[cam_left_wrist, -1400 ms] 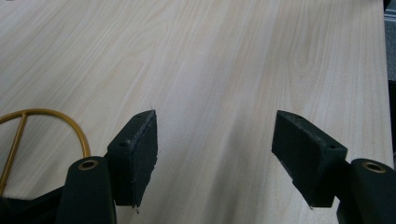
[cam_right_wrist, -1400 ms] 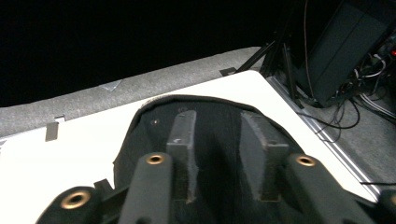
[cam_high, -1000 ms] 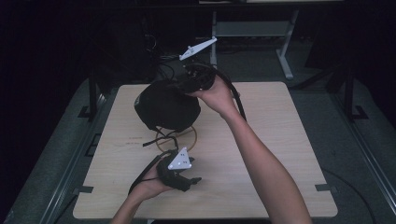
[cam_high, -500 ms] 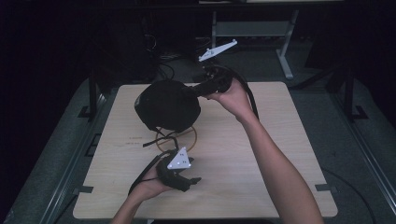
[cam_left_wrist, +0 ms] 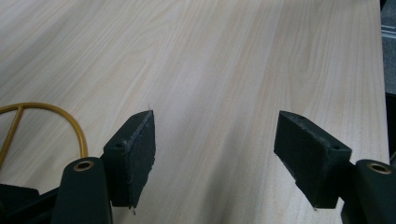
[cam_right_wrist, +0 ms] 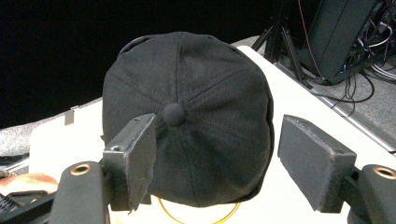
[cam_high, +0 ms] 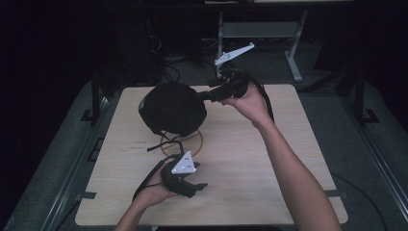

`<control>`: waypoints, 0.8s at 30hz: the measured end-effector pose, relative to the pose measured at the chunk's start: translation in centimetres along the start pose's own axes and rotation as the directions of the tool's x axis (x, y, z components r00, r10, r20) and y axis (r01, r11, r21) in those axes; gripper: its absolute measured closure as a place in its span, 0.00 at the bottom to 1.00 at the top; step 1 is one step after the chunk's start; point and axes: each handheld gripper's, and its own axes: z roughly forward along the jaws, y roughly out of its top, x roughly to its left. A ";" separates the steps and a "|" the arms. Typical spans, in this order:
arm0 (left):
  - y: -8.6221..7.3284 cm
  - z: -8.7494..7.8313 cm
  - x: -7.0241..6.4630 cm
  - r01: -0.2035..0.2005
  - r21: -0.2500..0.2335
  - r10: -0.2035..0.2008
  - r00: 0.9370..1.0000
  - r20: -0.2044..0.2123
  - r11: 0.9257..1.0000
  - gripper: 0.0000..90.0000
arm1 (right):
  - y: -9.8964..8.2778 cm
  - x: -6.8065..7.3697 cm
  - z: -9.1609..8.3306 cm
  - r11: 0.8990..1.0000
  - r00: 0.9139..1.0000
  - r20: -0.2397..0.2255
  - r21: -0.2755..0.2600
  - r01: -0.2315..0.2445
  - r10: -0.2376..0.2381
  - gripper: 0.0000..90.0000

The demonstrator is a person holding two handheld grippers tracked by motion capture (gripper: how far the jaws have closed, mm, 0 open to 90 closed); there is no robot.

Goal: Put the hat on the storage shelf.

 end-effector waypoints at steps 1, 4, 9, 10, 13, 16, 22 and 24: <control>0.0 0.0 0.0 0.001 0.000 -0.001 1.000 0.000 1.000 0.32 | -0.1 0.0 -0.1 1.000 1.000 0.001 0.001 -0.002 0.002 0.30; -0.1 0.1 0.0 0.003 0.000 -0.003 1.000 0.002 1.000 0.32 | -0.4 -0.1 -0.5 1.000 1.000 0.004 -0.002 -0.002 0.002 0.29; -0.1 0.1 0.0 0.000 0.004 0.000 1.000 0.000 1.000 0.32 | -1.2 -0.5 -1.1 1.000 1.000 0.007 0.003 -0.014 0.014 0.29; -0.1 0.1 0.1 -0.003 0.007 0.003 1.000 -0.001 1.000 0.32 | -1.5 -0.6 -1.3 1.000 1.000 0.009 0.002 -0.015 0.015 0.29; -0.1 0.1 0.0 0.003 0.002 -0.003 1.000 -0.002 1.000 0.32 | -2.0 -0.9 -1.8 1.000 1.000 0.009 -0.001 -0.019 0.019 0.29; -0.1 0.1 0.0 0.005 -0.001 -0.005 1.000 -0.003 1.000 0.32 | -2.6 -1.0 -2.3 1.000 1.000 0.014 -0.003 -0.025 0.025 0.29; -0.2 0.2 0.0 -0.002 0.005 0.002 1.000 -0.001 1.000 0.32 | -3.7 -1.2 -3.3 1.000 0.999 0.024 -0.002 -0.026 0.026 0.28; -0.2 0.3 -0.1 0.002 0.002 -0.002 1.000 -0.001 1.000 0.32 | -4.1 -1.3 -3.7 1.000 0.999 0.028 -0.006 -0.027 0.027 0.28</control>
